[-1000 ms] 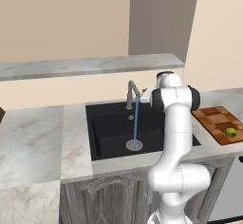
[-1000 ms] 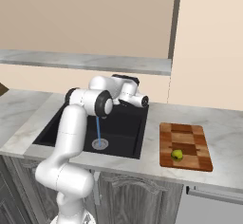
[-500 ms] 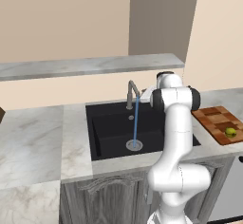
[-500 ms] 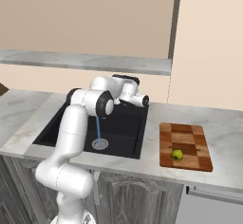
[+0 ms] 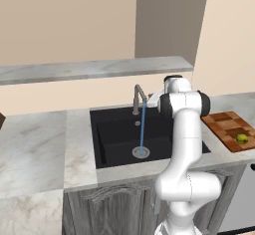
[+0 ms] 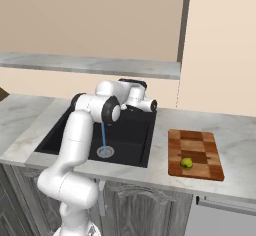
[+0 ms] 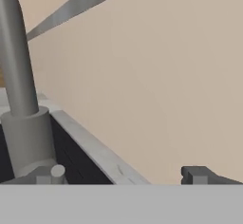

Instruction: Pick the pear from the sink and place it on the cutting board to airdry. Then turn off the sink faucet.

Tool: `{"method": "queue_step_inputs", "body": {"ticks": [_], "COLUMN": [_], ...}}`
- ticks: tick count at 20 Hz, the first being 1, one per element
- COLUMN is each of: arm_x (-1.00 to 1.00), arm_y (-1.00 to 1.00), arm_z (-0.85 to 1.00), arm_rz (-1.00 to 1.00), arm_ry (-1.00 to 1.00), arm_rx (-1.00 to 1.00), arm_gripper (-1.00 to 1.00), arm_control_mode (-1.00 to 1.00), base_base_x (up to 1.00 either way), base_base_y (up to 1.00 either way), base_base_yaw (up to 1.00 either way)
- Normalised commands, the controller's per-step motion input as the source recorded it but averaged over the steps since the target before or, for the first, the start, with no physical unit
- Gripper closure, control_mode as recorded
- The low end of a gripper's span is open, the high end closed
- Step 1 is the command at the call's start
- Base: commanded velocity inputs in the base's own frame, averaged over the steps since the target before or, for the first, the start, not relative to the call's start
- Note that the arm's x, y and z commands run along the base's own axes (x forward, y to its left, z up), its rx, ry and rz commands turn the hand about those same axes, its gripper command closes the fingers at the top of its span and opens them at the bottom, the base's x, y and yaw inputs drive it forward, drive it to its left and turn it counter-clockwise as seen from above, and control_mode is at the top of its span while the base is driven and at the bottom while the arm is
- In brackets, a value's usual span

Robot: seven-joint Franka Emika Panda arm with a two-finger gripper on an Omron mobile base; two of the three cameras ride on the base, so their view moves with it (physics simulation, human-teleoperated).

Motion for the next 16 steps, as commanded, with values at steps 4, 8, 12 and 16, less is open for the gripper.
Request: {"method": "queue_step_inputs", "body": {"ticks": [4, 8, 12, 16], "arm_x": [0.06, 0.09, 0.10, 0.14], "arm_y": [0.64, 0.76, 0.89, 1.00], "arm_z": [-0.05, -0.04, -0.04, -0.01], "arm_rz": [0.07, 0.08, 0.09, 0.10], "arm_ry": [0.00, 0.00, 0.00, 0.00], "arm_rx": [0.00, 0.00, 0.00, 0.00], "arm_gripper": [-1.00, -1.00, -1.00, -1.00], "arm_control_mode": [-1.00, -1.00, -1.00, -1.00], "base_base_x": [0.00, 0.00, 0.00, 0.00], "base_base_y": [0.00, 0.00, 0.00, 0.00], "base_base_yaw": [0.00, 0.00, 0.00, 0.00]}}
